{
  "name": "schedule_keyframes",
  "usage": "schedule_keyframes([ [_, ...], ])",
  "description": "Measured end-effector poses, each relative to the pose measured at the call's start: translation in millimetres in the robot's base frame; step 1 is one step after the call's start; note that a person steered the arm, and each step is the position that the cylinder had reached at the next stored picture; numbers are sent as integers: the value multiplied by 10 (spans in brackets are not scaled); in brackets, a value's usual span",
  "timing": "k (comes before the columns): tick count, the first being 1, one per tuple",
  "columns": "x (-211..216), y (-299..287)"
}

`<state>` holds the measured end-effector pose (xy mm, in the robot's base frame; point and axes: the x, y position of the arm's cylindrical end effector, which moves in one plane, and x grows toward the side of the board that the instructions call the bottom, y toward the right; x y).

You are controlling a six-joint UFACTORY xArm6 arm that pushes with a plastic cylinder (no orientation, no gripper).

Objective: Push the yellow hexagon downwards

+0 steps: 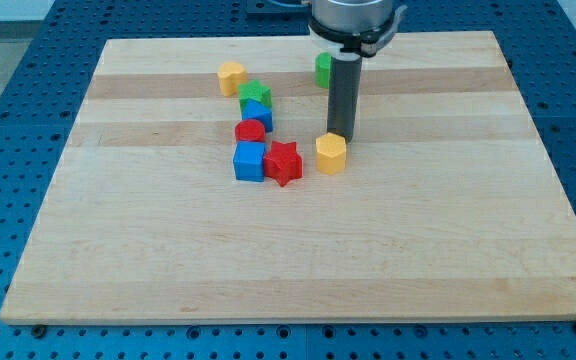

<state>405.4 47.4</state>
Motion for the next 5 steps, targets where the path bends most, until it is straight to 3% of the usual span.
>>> schedule_keyframes([
  [5,87,264],
])
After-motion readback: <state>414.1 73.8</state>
